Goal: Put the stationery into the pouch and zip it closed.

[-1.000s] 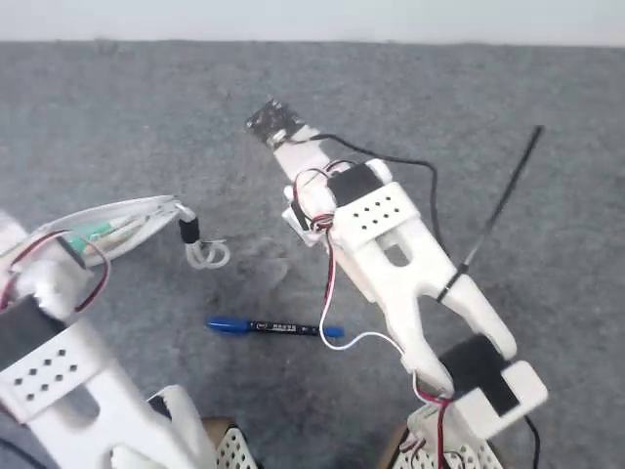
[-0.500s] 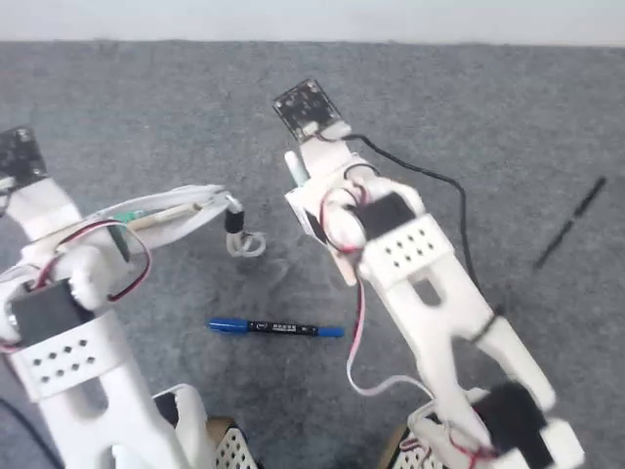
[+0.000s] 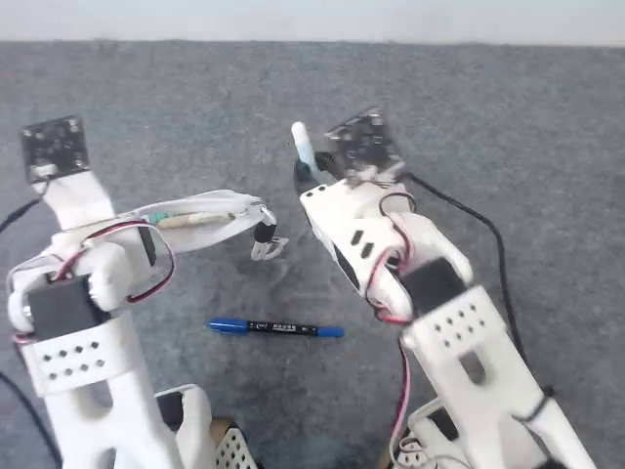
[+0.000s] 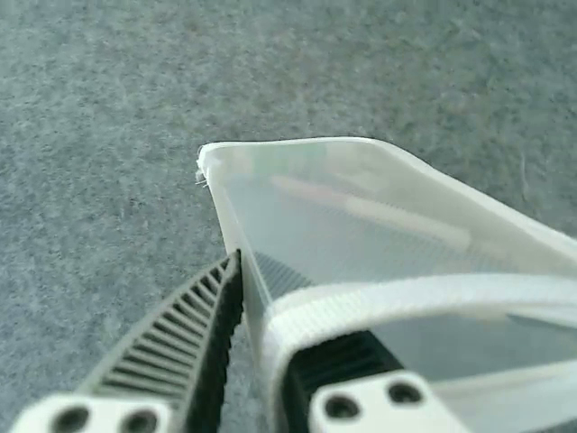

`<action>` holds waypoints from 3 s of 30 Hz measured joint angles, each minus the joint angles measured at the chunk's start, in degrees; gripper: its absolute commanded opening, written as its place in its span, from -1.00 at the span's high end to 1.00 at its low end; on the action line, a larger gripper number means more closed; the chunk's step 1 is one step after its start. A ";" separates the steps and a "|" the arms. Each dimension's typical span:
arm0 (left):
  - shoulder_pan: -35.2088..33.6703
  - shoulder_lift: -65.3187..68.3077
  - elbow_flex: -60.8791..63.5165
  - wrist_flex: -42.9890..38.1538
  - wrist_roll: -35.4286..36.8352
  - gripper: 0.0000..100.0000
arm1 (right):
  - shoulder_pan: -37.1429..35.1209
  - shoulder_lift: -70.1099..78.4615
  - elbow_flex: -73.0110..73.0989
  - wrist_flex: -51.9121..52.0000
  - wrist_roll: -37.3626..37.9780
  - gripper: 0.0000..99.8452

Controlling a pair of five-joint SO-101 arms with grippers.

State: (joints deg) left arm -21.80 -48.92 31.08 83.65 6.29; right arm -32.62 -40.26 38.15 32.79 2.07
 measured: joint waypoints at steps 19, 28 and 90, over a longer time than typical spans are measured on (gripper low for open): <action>0.18 0.00 0.00 0.00 -0.26 0.98 | -0.53 -28.66 4.40 -2.37 -12.48 0.98; 0.18 0.00 0.00 0.00 -0.26 0.98 | -6.24 -29.01 6.24 -12.75 -19.08 0.99; -2.29 0.35 0.00 0.00 -0.44 0.98 | -16.26 6.15 26.64 -80.88 -10.90 0.99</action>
State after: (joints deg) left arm -24.09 -48.57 31.08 83.65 5.85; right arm -48.88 -34.11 64.79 -48.09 -8.84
